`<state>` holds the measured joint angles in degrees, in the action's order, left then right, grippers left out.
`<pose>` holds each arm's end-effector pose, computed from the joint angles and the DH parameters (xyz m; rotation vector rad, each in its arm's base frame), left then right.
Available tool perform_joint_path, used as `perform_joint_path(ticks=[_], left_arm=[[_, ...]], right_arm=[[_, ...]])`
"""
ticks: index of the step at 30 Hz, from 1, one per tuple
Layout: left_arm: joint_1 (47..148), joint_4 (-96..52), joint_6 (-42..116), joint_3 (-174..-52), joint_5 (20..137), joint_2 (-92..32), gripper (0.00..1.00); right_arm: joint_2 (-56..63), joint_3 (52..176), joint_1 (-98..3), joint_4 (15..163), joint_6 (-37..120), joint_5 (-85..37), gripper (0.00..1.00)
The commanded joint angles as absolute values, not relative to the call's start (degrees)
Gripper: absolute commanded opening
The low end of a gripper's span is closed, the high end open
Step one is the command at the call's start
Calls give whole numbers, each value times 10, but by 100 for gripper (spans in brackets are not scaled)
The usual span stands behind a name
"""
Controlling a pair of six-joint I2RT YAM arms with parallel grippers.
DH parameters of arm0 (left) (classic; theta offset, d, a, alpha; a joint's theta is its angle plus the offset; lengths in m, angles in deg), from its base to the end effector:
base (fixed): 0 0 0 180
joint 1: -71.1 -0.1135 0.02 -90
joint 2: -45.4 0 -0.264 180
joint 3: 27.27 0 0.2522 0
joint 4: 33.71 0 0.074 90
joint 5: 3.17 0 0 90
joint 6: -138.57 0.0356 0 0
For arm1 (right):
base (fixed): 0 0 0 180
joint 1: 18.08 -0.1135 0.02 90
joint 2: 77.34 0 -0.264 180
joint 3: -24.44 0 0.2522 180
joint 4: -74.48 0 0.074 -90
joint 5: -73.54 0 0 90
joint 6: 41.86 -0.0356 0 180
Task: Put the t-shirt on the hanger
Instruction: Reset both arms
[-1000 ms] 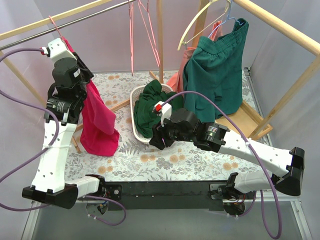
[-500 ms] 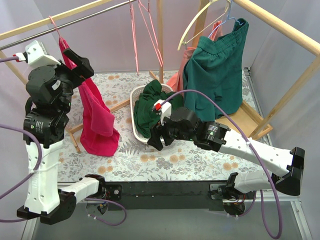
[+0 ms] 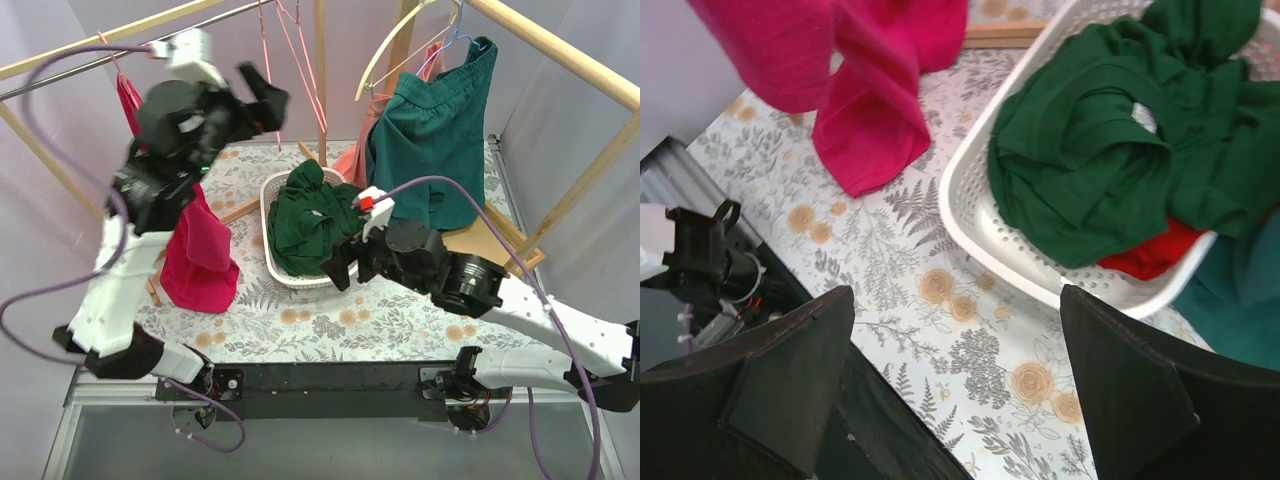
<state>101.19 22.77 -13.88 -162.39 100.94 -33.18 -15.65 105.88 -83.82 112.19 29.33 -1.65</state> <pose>0.1906 -0.1004 0.5828 -0.6607 1.5384 -1.0598 0.1050 0.2108 0.3977 -0.6038 1.8510 0.7616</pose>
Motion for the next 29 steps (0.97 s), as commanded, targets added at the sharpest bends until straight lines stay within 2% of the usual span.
perform_joint_path(ticks=[1, 5, 9, 13, 17, 24, 29], left_arm=[[1110, 236, -124, -1619, 1042, -393, 98], [1167, 225, -150, -1536, 1041, -394, 98], [1208, 197, -194, -1378, 1022, -342, 98], [1228, 195, -258, -1155, 975, -278, 98], [1229, 185, -320, -1036, 945, -211, 98], [1230, 237, -334, -1018, 963, -222, 98], [1230, 214, -352, -994, 966, -179, 98]], right_arm=[[-217, 1028, -837, 1134, 255, 82, 92], [-268, 979, -836, 1158, 208, 144, 95], [-318, 936, -836, 1176, 161, 164, 97], [-339, 887, -836, 1179, 116, 160, 98], [-343, 855, -836, 1178, 85, 148, 98], [-328, 842, -836, 1172, 81, 137, 98], [-330, 830, -836, 1164, 68, 118, 98]])
